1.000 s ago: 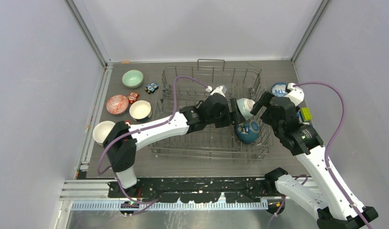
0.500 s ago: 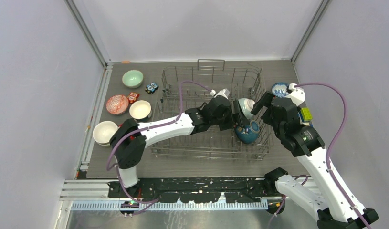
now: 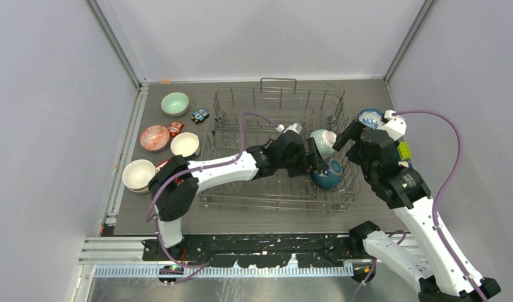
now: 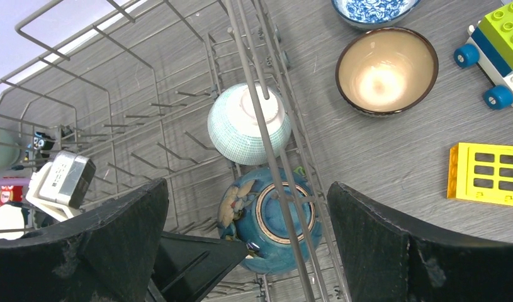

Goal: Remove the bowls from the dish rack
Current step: Pick up the bowl from the dish rack.

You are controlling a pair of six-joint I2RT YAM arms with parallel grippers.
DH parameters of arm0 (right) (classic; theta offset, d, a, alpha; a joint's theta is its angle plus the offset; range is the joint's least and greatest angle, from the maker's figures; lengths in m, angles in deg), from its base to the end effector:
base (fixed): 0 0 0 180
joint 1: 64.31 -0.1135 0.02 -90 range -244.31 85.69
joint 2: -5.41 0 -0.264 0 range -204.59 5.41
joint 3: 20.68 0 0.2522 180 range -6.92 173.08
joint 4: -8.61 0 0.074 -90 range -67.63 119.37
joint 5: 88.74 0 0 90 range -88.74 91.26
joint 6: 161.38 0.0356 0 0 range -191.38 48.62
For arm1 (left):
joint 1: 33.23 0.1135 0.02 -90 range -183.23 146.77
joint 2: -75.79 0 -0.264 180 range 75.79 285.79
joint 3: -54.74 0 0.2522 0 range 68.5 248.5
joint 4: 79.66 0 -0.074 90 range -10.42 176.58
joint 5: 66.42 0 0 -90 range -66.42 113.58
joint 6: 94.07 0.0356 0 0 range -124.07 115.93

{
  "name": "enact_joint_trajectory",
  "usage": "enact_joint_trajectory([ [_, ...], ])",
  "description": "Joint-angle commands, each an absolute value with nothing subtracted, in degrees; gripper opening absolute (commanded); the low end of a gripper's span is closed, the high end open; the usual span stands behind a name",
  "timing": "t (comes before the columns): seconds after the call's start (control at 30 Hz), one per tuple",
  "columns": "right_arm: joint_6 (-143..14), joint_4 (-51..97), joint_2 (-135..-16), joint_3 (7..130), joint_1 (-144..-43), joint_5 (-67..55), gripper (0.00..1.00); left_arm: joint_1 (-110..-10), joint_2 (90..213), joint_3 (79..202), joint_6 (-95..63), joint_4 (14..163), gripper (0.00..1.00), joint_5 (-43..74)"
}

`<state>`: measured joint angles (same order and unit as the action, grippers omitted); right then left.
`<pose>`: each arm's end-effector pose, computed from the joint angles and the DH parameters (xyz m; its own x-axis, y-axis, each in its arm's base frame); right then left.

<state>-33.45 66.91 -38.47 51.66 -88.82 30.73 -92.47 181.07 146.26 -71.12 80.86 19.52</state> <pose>0.1369 0.0432 0.3644 -0.3404 0.4329 -0.8347 0.2997 0.8914 0.3401 0.2158 -0.3675 0.2482 -0.9265 -0.2393 -0.2904 0.0879 0.6128 -0.7853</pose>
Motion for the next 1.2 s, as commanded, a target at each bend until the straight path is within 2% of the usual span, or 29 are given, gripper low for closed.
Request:
enact_joint_trajectory([
  [0.0,-32.27,63.99,-38.1,52.91,-88.62,31.77,1.0,-92.64,182.58,145.94,-71.09,85.78,0.79,18.38],
  [0.33,-32.73,62.33,-37.26,51.73,-88.63,30.83,1.0,-92.64,183.58,142.29,-73.23,96.8,0.77,17.22],
  [0.8,-32.63,61.65,-36.55,49.87,-88.65,30.6,1.0,-93.37,183.04,139.52,-73.33,107.2,0.6,16.33],
  [1.17,-32.79,61.73,-36.53,49.64,-88.62,30.79,1.0,-94.56,182.4,139.97,-72.63,109.02,0.51,15.29],
])
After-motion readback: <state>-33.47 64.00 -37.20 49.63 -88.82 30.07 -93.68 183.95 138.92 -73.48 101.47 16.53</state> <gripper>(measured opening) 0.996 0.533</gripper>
